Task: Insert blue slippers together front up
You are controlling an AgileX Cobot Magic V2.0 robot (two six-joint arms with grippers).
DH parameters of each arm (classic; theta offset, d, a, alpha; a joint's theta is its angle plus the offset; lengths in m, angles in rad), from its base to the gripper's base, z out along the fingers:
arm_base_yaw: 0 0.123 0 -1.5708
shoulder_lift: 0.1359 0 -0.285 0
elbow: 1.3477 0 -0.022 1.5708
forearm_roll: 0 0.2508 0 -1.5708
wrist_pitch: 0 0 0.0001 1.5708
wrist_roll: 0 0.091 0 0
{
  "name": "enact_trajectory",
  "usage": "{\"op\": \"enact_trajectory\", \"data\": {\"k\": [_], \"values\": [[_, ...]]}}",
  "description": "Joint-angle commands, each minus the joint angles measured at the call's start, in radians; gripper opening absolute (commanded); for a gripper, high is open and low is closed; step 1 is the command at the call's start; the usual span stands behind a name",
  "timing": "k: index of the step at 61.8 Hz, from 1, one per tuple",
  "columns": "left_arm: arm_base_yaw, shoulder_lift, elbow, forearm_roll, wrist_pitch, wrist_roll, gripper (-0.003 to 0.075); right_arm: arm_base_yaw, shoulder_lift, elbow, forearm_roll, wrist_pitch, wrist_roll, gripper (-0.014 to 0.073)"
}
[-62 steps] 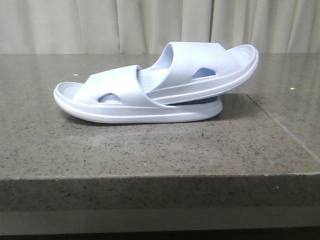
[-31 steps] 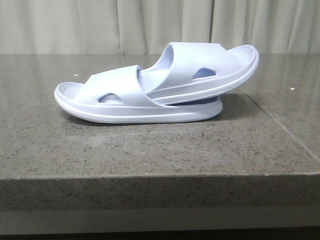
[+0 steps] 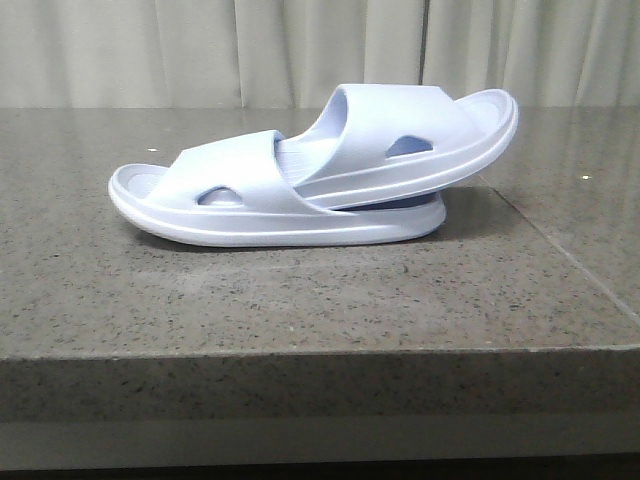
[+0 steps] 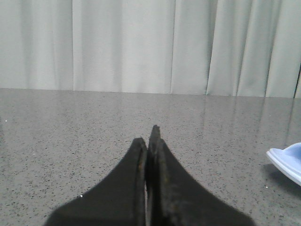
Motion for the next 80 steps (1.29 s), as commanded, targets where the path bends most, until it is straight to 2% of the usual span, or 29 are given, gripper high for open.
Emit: {"op": "enact_trajectory", "data": {"k": [1,9,49,60,80], "values": [[-0.003,-0.018,0.008,-0.010,-0.083,-0.009,-0.0020,-0.002,-0.018,-0.004,-0.114,-0.092,0.072,-0.0067],[-0.003,-0.018,0.008,-0.010,-0.083,-0.009,-0.0020,-0.002,-0.018,-0.004,-0.274,-0.094,0.241,-0.0067],[-0.003,-0.018,0.008,-0.010,-0.083,-0.009,-0.0020,-0.008,-0.018,-0.004,-0.268,-0.151,0.250,-0.0067],[-0.003,-0.018,0.008,-0.010,-0.083,-0.009,-0.0020,-0.029,-0.018,-0.004,-0.229,-0.156,0.250,-0.0067],[-0.003,-0.018,0.008,-0.010,-0.083,-0.009,-0.0020,-0.035,-0.018,-0.004,-0.269,-0.165,0.323,-0.0067]]}}
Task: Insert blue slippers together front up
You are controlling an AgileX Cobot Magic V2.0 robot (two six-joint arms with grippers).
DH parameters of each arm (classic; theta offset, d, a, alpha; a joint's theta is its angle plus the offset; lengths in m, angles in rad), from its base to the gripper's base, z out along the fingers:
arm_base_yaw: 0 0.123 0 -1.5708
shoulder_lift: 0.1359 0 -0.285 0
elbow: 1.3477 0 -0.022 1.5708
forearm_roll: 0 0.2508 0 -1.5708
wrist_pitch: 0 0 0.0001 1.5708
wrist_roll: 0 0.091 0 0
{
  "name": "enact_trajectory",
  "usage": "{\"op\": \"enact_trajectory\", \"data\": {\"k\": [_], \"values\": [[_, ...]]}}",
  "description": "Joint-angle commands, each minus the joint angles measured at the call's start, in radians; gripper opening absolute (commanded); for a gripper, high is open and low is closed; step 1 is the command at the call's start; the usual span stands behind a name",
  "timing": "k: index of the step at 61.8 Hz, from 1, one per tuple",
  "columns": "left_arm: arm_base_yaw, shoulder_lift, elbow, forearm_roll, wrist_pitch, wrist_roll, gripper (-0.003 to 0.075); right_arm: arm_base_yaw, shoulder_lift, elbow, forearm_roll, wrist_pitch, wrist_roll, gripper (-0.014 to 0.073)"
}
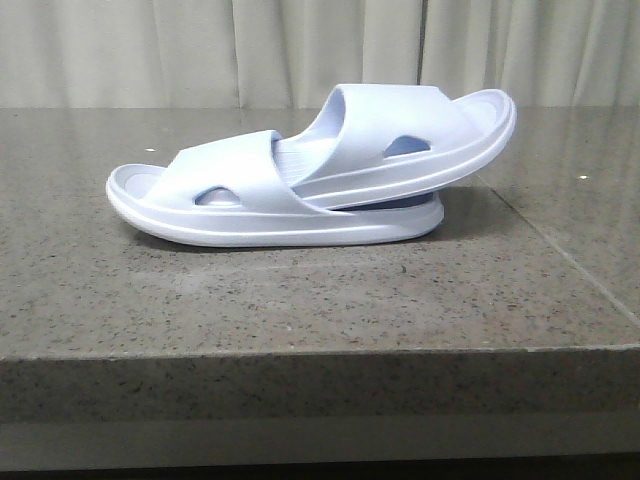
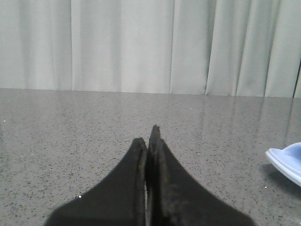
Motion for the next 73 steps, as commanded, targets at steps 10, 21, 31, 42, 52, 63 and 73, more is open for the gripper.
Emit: {"op": "enact_trajectory", "data": {"k": [10,21,31,42,52,63,73], "values": [[-0.003,-0.018,0.008,-0.010,-0.083,-0.009,-0.0020,-0.026,-0.017,-0.004,-0.038,-0.091,0.038,-0.0067],[-0.003,-0.018,0.008,-0.010,-0.083,-0.009,-0.0020,-0.026,-0.017,-0.004,-0.038,-0.091,0.038,-0.0067],[-0.003,-0.018,0.008,-0.010,-0.083,-0.009,-0.0020,-0.026,-0.017,-0.004,-0.038,-0.091,0.038,-0.0067],[-0.003,-0.018,0.008,-0.010,-0.083,-0.009,-0.0020,-0.026,-0.017,-0.004,-0.038,-0.090,0.038,-0.0067],[-0.003,-0.018,0.008,-0.010,-0.083,-0.009,-0.0020,-0.026,-0.017,-0.004,-0.038,-0.090,0.038,-0.0067],[-0.003,-0.018,0.008,-0.010,-0.083,-0.009,-0.0020,-0.026,-0.017,-0.004,-0.038,-0.090,0.038,-0.0067],[-0.003,-0.018,0.008,-0.010,-0.083,-0.009,-0.0020,-0.026,-0.017,-0.004,-0.038,-0.090,0.038,-0.0067]]}}
